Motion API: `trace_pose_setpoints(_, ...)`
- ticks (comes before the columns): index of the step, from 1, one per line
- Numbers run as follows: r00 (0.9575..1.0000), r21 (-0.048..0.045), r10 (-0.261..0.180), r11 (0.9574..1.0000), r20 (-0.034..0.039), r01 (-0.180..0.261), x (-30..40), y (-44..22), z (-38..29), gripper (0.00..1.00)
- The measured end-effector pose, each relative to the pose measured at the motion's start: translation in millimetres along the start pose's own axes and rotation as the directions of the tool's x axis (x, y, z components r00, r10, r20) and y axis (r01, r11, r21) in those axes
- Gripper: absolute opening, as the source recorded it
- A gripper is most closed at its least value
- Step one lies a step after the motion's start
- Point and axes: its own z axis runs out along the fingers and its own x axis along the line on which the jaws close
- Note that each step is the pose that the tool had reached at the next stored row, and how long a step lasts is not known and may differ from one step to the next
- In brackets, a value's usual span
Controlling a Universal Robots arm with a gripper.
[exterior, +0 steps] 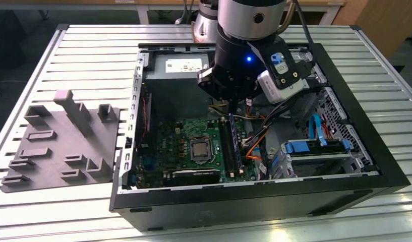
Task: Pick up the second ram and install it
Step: 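Insert the second ram into the second slot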
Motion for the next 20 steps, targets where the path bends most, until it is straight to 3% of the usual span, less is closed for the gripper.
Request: trace_pose_setpoints(20, 1.0, 0.0, 0.0, 1.0, 0.0, 0.0, 0.2, -0.3, 6.0, 0.12)
